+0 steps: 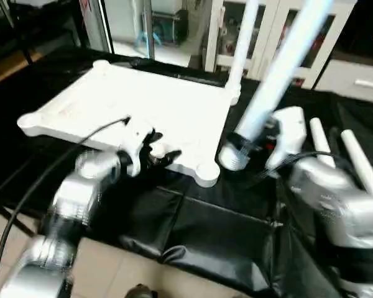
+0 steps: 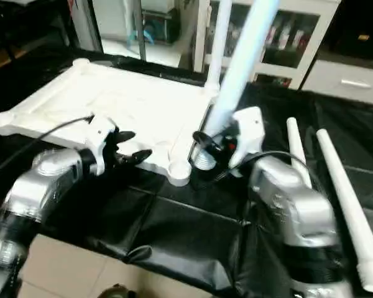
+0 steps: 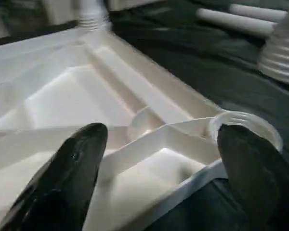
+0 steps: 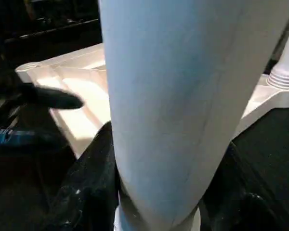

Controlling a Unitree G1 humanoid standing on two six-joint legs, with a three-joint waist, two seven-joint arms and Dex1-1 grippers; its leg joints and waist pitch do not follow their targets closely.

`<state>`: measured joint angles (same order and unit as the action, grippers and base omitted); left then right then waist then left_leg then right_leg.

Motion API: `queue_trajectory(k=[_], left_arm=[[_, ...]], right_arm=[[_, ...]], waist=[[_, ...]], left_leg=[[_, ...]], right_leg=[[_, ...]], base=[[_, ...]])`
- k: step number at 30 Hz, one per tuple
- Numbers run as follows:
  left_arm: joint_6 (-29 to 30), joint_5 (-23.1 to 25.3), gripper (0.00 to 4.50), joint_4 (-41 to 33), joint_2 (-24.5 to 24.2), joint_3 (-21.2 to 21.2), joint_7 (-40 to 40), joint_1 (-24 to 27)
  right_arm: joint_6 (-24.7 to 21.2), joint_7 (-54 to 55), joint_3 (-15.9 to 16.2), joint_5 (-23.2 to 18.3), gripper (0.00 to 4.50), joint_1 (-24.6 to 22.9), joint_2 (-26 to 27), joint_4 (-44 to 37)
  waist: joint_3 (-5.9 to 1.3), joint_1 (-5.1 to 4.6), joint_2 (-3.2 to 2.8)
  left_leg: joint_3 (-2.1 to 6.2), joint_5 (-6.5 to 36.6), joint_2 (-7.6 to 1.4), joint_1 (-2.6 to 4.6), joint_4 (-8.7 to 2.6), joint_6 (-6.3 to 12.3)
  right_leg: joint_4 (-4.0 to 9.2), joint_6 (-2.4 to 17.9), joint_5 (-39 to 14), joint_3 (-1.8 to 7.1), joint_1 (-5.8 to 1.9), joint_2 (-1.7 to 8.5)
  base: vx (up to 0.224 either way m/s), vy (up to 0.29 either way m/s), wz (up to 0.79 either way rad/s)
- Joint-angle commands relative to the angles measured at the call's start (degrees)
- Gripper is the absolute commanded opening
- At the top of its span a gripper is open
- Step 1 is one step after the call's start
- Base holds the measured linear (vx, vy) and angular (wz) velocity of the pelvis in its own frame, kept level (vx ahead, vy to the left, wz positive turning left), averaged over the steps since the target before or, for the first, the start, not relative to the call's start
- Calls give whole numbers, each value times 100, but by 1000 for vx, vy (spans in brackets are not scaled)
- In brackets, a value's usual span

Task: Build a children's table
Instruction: Pick table leg

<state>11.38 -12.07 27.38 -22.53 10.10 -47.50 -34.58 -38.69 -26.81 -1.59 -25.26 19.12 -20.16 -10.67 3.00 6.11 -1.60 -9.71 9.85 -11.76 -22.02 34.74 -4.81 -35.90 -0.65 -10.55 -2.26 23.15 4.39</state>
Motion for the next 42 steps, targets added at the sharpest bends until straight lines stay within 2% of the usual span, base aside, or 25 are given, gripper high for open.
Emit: queue_trajectory(k=[1, 2, 3, 4, 5, 6, 8, 11, 12, 13, 14, 16, 19, 22, 27, 29, 32, 42], left_arm=[[-354, 190, 441, 495, -55, 245, -520, -288], [-474, 285, 447, 778, -69, 334, -697, -453], [-638, 387, 447, 1043, -82, 392, -796, -595], [-896, 526, 447, 1626, -62, 472, -1126, -903], [-896, 526, 447, 1626, -62, 472, -1126, -903], [-1031, 589, 447, 1924, -39, 514, -1342, -1053], [-1055, 657, 447, 2188, -14, 603, -1633, -1215], [-1145, 807, 447, 2818, 66, 717, -2018, -1536], [-1256, 918, 447, 3002, 83, 774, -1967, -1613], [-1387, 1002, 447, 3197, 105, 813, -1939, -1693], [-1490, 1085, 447, 3433, 141, 845, -1924, -1787], [-1529, 1168, 447, 3678, 190, 852, -1952, -1865], [-1726, 1423, 447, 3980, 260, 915, -1594, -1945], [-1972, 1751, 409, 4222, 277, 1083, -971, -1993], [-2061, 1940, 390, 4456, 237, 1161, -969, -2054], [-2097, 1983, 357, 4526, 231, 1138, -971, -2073], [-2137, 2096, 343, 4669, 209, 1101, -955, -2098], [-2252, 2395, 238, 4845, 152, 1148, -932, -2080]], right_arm=[[-174, -191, -56, -145, 186, -66, -144, -374], [-253, -283, -94, -204, 186, -116, -242, -497], [-304, -356, -102, -234, 186, -158, -328, -599], [-349, -519, -113, -279, 186, -243, -553, -738], [-349, -519, -113, -279, 186, -243, -553, -738], [-388, -587, -122, -305, 186, -299, -681, -809], [-440, -633, -154, -310, 186, -329, -828, -869], [-572, -686, -254, -371, 186, -386, -998, -1045], [-634, -685, -285, -393, 186, -408, -1033, -1117], [-686, -686, -312, -422, 186, -427, -1065, -1173], [-746, -694, -339, -461, 186, -460, -1110, -1240], [-794, -717, -320, -482, 186, -514, -1177, -1322], [-811, -718, -282, -460, 186, -539, -1247, -1380], [-870, -722, -255, -482, 186, -507, -1253, -1423], [-969, -785, -198, -557, 186, -487, -1312, -1501], [-1000, -806, -184, -592, 186, -487, -1334, -1527], [-1057, -914, -143, -679, 186, -500, -1366, -1584], [-1133, -996, -87, -770, 186, -539, -1389, -1682]], waist=[[-444, -30, -162], [-441, -46, -122], [-453, -64, -125], [-438, -83, -138], [-447, -80, -129], [-445, -94, -129], [-461, -126, -209], [-447, -215, -218], [-456, -228, -219], [-447, -251, -217], [-457, -256, -244], [-455, -289, -230], [-455, -317, -221], [-464, -341, -221], [-457, -358, -229], [-456, -366, -221], [-450, -375, -197], [-449, -384, -218]], left_leg=[[22, 1186, -12, 126, -407, -340], [4, 1234, -15, 143, -408, -304], [3, 1228, -4, 137, -399, -260], [-3, 1219, 18, 127, -390, -191], [-8, 1200, 22, 129, -384, -169], [2, 1091, 5, 96, -387, -151], [6, 1099, -10, 121, -372, -156], [-5, 1166, 7, 106, -367, -97], [-4, 1167, 3, 122, -360, -70], [-1, 1183, 9, 108, -365, -39], [6, 1194, 1, 117, -360, -37], [5, 1138, -9, 103, -362, 17], [4, 1190, -12, 112, -355, 62], [8, 1151, -11, 107, -345, 126], [12, 1180, -26, 116, -357, 136], [11, 1207, -24, 118, -359, 129], [5, 1214, -24, 113, -356, 171], [14, 1212, -35, 114, -366, 170]], right_leg=[[372, 966, -377, 176, -286, 243], [415, 971, -407, 177, -274, 234], [404, 1000, -397, 180, -312, 227], [450, 968, -544, 185, -317, 220], [450, 954, -610, 190, -331, 224], [437, 1000, -611, 194, -345, 252], [426, 1070, -662, 189, -333, 258], [456, 1207, -705, 184, -340, 237], [457, 1237, -698, 183, -347, 232], [468, 1246, -730, 181, -359, 232], [458, 1265, -721, 181, -364, 244], [465, 1322, -666, 180, -371, 242], [476, 1401, -679, 174, -373, 242], [479, 1368, -686, 171, -382, 236], [487, 1399, -742, 172, -368, 243], [488, 1412, -756, 174, -365, 244], [495, 1441, -763, 174, -363, 247], [493, 1428, -780, 176, -359, 262]], base=[[0, 0, 0], [0, 0, 0], [0, 0, 0], [0, 0, 0], [0, 0, 0], [0, 0, 0], [0, 0, 0], [0, 0, 0], [0, 0, 0], [0, 0, 0], [0, 0, 0], [0, 0, 0], [0, 0, 0], [0, 0, 0], [0, 0, 0], [0, 0, 0], [0, 0, 0], [0, 0, 0]])
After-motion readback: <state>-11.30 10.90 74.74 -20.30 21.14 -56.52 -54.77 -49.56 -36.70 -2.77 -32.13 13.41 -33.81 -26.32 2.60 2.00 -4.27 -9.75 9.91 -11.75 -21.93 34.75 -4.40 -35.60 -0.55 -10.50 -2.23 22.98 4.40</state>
